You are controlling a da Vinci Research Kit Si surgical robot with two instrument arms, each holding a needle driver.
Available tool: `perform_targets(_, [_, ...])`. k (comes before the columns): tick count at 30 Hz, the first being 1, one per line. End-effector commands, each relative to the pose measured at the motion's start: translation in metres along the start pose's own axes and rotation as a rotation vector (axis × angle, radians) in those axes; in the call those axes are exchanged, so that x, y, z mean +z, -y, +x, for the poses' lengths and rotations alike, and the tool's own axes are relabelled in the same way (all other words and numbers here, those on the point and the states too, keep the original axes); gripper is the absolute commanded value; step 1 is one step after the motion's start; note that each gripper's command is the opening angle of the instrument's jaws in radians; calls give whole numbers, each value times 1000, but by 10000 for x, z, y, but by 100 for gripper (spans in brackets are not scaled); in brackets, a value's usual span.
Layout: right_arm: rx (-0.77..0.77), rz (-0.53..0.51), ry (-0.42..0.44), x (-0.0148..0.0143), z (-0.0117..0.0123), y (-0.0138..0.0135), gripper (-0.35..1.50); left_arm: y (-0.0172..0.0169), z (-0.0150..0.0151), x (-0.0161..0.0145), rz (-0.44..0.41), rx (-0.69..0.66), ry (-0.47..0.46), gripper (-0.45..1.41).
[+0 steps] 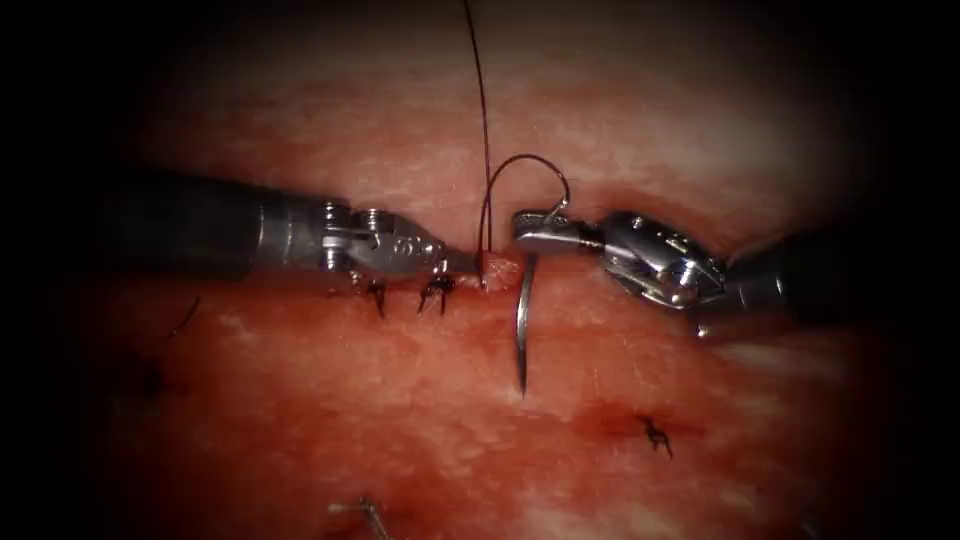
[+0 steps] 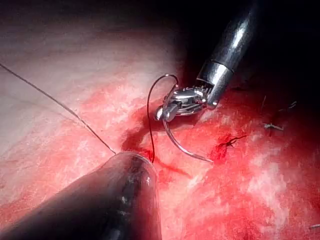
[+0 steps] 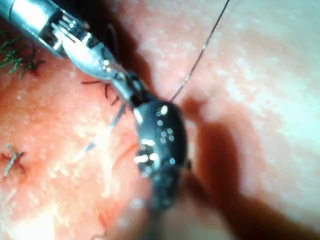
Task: Wound Closure
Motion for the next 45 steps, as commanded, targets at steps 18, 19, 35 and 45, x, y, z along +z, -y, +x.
perform_targets(18, [-105, -22, -1, 4, -7, -10, -35, -11, -22, 33, -90, 50, 149, -45])
perform_targets(19, [-105, -24, -1, 5, -7, -11, -35, -10, -23, 35, -97, 46, 158, -45])
perform_targets(35, [-299, -131, 5, 21, -11, -32, -35, -20, -51, 71, -285, 25, 292, -45])
perform_targets(45, [-455, -176, 31, 16, -41, -60, -35, -44, -33, 49, -319, 41, 279, -45])
